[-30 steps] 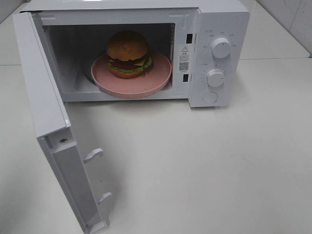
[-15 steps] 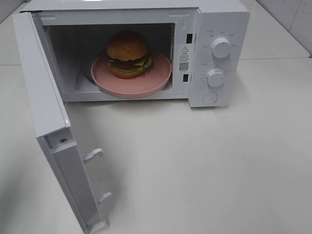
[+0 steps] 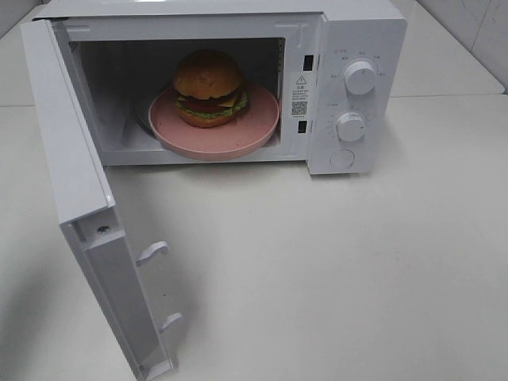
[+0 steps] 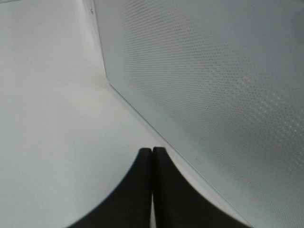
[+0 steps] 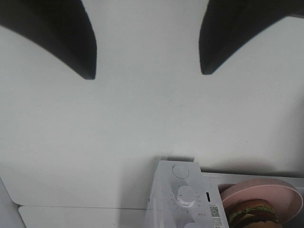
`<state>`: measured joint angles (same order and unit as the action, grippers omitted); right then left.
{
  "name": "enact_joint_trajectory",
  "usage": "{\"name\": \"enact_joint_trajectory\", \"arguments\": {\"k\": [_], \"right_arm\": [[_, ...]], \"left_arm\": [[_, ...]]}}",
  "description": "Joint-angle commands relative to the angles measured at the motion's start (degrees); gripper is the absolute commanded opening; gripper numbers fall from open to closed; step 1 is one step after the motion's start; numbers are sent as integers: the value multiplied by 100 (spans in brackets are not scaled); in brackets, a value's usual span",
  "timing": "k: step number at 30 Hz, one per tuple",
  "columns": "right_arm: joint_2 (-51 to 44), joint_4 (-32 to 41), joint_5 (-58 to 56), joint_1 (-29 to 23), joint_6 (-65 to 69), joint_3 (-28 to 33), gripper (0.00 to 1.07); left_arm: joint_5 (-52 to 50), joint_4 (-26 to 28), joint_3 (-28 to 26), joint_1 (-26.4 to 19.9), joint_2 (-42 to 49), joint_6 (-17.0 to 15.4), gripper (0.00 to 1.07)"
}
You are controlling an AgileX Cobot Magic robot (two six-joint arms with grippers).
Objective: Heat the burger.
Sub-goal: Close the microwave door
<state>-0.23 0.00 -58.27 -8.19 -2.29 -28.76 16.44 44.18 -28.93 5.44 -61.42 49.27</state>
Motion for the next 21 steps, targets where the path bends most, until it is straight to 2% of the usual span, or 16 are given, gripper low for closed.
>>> {"name": "enact_joint_trajectory", "arguments": {"k": [1,2,7,21], "right_arm": [[-149,-63,97,23,17,11,60],[-149,-63,97,23,17,11,60],[-149,-63,97,23,23,11,60],[-149,-63,97,23,23,11,60]], "left_arm": [[-539,92,6,447,-327,17,0],[-842,92,6,642,-504,17,0],[-1049,92,-201,928,-928,11,0],[-1031,115,-710,991,-1513,-34,0]]}}
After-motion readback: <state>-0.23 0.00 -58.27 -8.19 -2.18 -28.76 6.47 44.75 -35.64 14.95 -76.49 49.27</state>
